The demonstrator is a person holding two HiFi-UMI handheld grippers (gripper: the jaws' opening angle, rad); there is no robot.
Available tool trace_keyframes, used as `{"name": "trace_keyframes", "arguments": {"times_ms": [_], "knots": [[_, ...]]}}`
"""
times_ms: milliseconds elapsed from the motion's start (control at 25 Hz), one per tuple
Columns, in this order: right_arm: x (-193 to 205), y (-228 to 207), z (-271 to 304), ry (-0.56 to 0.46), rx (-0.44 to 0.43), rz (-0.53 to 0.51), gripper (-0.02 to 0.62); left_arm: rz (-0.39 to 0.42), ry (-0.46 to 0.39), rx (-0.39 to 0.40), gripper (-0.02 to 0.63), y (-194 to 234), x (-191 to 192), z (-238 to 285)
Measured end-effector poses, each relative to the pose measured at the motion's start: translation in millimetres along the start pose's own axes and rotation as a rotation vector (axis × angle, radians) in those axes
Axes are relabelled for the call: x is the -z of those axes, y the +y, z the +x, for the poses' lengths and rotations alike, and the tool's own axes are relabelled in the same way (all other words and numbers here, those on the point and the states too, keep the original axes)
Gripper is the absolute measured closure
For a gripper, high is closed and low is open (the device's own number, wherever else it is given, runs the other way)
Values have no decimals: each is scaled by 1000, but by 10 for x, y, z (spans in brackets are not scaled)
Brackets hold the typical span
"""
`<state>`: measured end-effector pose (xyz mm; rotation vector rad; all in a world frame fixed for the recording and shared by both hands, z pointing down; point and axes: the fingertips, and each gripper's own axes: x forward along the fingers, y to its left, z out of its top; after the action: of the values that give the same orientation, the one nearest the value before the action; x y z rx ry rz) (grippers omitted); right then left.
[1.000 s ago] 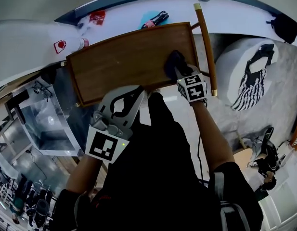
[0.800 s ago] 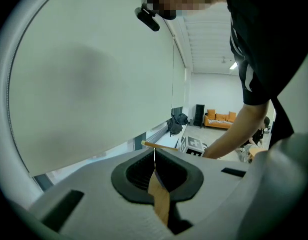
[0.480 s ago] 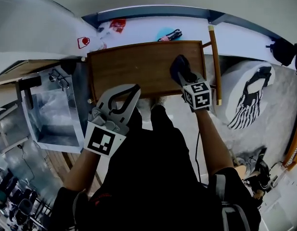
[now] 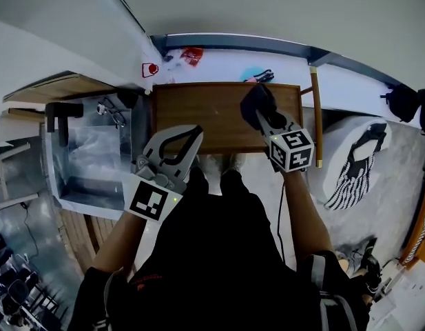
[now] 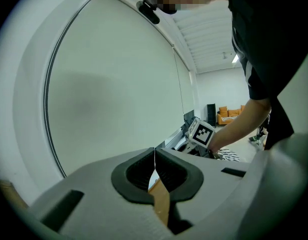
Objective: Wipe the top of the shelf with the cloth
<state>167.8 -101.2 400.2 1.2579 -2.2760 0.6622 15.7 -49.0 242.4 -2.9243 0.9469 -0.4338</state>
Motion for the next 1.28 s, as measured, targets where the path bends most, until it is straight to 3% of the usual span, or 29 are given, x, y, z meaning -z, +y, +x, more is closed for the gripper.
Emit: {"name": "trace_keyframes", "arguments": {"times_ms": [680, 920, 1280], "knots": [[-1337, 995, -340, -247, -149, -86, 549, 24, -85, -82, 583, 413, -291, -447], [-1620, 1165, -522, -305, -177, -122, 549, 49, -107, -93, 583, 481, -408, -458], [-1765, 1244, -611, -328, -200, -142, 548, 15, -118, -110, 583, 553, -432, -434]]}}
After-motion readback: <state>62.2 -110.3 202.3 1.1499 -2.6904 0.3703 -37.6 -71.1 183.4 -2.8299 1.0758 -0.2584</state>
